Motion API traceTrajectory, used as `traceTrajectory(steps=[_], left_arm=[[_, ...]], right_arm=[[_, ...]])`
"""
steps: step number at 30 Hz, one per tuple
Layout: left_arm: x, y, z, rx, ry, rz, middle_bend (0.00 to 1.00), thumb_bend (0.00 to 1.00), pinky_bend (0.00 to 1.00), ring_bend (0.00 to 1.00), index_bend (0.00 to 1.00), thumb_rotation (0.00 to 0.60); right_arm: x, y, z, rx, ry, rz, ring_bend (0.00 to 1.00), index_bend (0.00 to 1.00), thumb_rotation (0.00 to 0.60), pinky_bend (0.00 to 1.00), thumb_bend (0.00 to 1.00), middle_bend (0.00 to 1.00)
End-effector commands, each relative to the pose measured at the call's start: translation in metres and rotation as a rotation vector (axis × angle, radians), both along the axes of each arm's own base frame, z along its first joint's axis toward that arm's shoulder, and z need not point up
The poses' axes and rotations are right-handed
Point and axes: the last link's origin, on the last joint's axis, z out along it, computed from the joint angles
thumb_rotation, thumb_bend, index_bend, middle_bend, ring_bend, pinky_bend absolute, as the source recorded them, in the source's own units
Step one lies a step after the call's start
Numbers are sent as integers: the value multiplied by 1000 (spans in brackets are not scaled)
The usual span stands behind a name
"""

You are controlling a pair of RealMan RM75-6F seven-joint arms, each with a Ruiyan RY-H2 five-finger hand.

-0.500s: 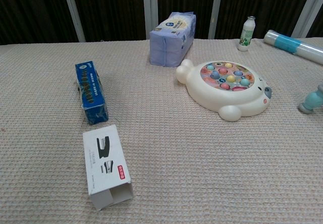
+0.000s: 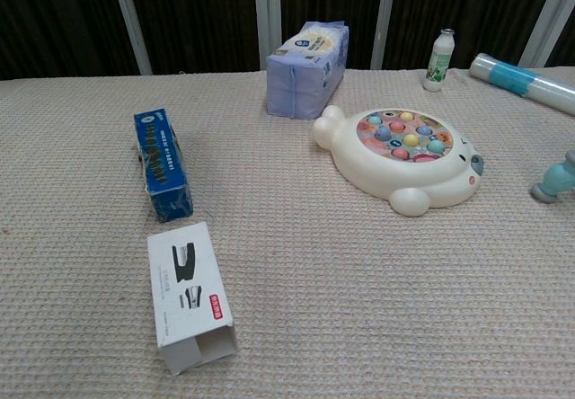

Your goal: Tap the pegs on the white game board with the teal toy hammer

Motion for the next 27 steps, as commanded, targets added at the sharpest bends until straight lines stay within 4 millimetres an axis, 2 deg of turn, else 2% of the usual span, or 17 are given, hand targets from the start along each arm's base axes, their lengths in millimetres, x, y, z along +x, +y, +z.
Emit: traceTrajectory(steps=[1,8,13,17,22,27], left_arm=[[0,-1,0,-3,-1,2,0,134,0,0,0,600],[1,0,-1,-8,1,3,0,134,0,0,0,600],[2,2,-1,-10,5,1,0,134,0,0,0,600],[5,4,-2,-19,9,-8,0,135,0,0,0,600],[8,7,-3,-26,13,-18,0,135,0,0,0,600],[9,7,-3,-27,18,-16,0,134,0,0,0,600]], right_arm=[[-1,2,-1,-20,-6,15,0,0,600,0,171,30],[-4,0,-3,-9,-8,9,0,0,600,0,171,27],[-5,-11,-4,21,-9,1,0,0,600,0,171,27],[-7,-38,-7,86,-29,-19,0,0,600,0,171,27],[-12,-81,-22,220,-27,-67,0,17,600,0,175,46],[-15,-103,-39,298,-27,-101,0,52,600,0,210,71]])
